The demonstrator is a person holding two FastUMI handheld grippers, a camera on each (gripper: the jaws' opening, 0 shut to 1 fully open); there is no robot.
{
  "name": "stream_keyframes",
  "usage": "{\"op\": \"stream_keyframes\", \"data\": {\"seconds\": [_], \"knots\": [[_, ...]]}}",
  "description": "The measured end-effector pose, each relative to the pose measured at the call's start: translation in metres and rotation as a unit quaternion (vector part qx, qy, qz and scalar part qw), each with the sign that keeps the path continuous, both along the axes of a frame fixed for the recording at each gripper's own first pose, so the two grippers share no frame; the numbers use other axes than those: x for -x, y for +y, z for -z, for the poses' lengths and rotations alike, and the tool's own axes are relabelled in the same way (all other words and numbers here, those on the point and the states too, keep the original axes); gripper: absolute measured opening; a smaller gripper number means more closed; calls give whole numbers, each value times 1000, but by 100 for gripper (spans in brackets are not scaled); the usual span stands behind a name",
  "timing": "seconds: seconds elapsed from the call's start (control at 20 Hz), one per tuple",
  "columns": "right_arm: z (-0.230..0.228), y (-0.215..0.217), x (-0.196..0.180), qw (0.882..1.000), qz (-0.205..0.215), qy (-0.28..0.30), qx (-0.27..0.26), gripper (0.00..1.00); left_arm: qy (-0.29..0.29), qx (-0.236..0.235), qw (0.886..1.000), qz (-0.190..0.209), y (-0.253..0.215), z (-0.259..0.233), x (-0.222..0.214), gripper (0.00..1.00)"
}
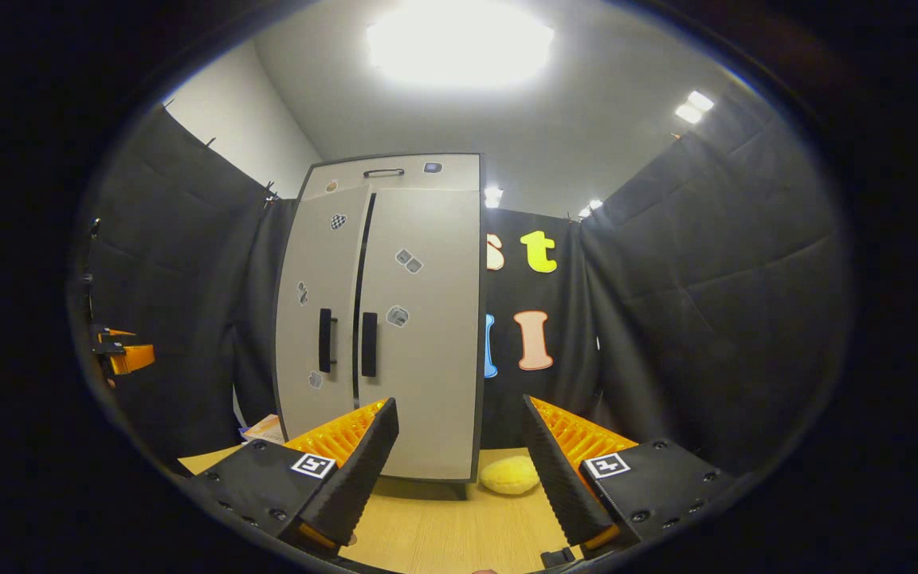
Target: Grasp the bottle in the cabinet with the left hand and place it on the coaster, then close the right door with the right hand and the left door with the left hand.
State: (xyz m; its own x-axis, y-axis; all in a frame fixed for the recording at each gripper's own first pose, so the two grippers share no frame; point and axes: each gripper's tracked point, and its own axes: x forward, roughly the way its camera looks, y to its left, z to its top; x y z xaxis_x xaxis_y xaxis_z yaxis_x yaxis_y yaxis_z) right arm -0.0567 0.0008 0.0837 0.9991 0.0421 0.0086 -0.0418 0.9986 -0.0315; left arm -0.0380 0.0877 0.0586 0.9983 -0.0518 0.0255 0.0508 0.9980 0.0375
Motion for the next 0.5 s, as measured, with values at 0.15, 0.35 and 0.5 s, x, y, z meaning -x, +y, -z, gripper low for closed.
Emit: {"op": "stream_keyframes", "data": {"seconds": [0.15, 0.35, 0.5], "knots": [[0, 0, 0, 1000, 0, 1, -5, 98, -3, -2, 1000, 2, 0, -3, 4, 83], [4, 3, 0, 1000, -5, 7, -9, 96, -3, -1, 1000, -1, 2, -3, 6, 83], [7, 2, -2, 1000, -6, 8, -5, 98, 3, -3, 1000, -4, 6, -1, 5, 83]]}}
